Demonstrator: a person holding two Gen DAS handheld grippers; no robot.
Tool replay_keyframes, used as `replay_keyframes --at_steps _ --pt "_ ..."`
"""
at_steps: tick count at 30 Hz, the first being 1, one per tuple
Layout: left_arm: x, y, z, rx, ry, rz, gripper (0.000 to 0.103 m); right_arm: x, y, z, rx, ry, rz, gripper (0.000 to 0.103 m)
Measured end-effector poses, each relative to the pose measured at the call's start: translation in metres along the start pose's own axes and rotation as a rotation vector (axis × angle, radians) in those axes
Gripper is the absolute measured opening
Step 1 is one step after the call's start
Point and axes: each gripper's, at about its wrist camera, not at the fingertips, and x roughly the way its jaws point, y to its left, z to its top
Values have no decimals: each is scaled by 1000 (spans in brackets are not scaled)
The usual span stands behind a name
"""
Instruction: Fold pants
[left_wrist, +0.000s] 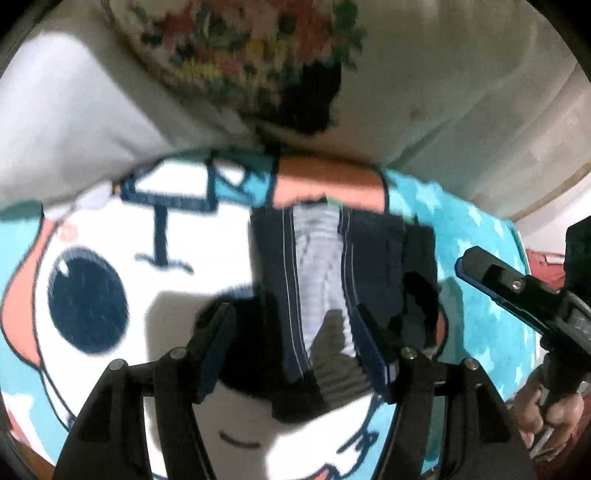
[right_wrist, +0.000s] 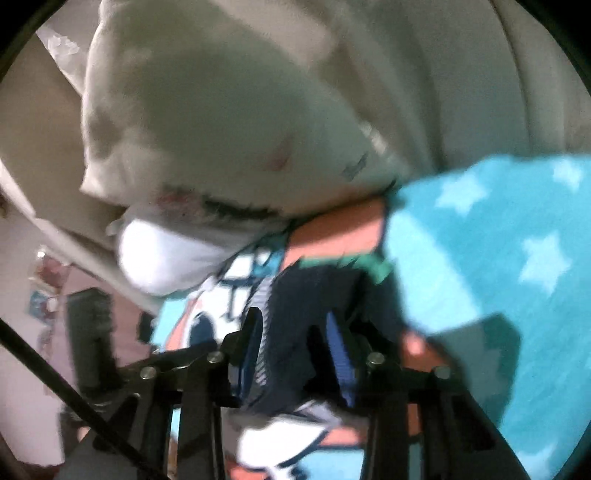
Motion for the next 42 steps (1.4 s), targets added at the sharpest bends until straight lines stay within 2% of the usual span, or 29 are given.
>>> replay_keyframes --at_steps 1,3,7,8,9,13,17,22,25,28,32,36,38,42 --pt "7 0 -4 1 21 5 64 5 -2 -5 10 22 3 40" --pt "26 -3 -13 7 61 13 64 21 -8 -15 19 57 -49 40" --pt "36 -8 -20 38 51 28 64 41 -26 -24 49 92 -143 38" --pt "34 -7 -19 31 52 21 64 39 -27 -25 67 87 -130 39" --pt "31 -6 -19 23 50 13 64 35 -26 -25 74 80 -129 40" --pt "6 -1 -26 23 21 15 64 10 -8 -32 38 21 -174 56" --pt "-27 4 -38 19 -34 34 64 -16 2 -45 65 -32 -216 58" --pt "-62 12 -51 36 -102 73 65 -21 24 -70 92 -56 -305 60" --pt "-87 14 -54 60 -173 102 65 -22 38 -82 79 -50 -325 60" --pt "-116 19 -54 74 -263 121 70 -21 58 -91 48 -60 -334 60" --pt "-156 27 -55 73 -418 182 81 -25 91 -96 -23 -103 -349 64" --pt "-200 43 -62 40 -607 249 99 -31 128 -96 -102 -162 -362 66" --pt "-223 51 -68 20 -707 297 103 -35 144 -95 -139 -189 -366 67" --pt "-257 59 -73 -7 -839 360 103 -45 170 -90 -187 -244 -377 69"
